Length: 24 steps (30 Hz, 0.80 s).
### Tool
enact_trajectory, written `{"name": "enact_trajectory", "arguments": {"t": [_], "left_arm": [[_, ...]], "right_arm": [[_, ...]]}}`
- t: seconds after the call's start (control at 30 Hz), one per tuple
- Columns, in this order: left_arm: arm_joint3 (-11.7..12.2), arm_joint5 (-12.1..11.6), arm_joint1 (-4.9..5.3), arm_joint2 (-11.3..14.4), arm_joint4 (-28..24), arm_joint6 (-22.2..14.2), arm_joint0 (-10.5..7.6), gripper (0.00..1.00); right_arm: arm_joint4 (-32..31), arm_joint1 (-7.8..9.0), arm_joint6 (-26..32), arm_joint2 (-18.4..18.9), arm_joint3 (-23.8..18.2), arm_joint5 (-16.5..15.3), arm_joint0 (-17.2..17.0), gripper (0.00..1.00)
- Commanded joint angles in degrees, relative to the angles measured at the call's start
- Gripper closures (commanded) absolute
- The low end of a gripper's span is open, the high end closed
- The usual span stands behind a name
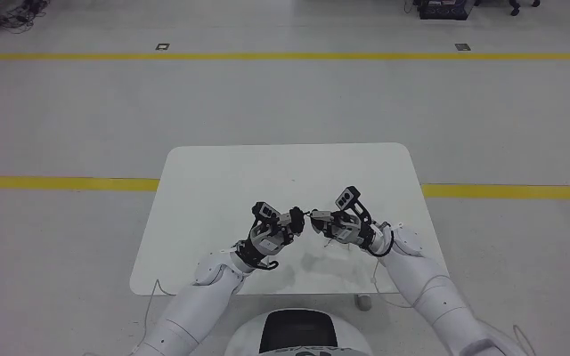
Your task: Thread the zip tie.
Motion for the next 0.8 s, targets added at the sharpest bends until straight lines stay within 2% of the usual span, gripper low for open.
{"name": "enact_trajectory", "arguments": {"t": [0.0, 0.77], "left_arm": [[0.0, 0.0, 0.00, 0.0, 0.0, 0.0, 0.00, 1.00], [0.0, 0.0, 0.00, 0.0, 0.0, 0.0, 0.00, 1.00]], "right_arm": [[-0.1, -0.03, 0.0, 0.0, 0.1, 0.0, 0.0, 1.00], [-0.4, -0.30, 0.1, 0.1, 1.3, 0.2, 0.3, 1.00]]}}
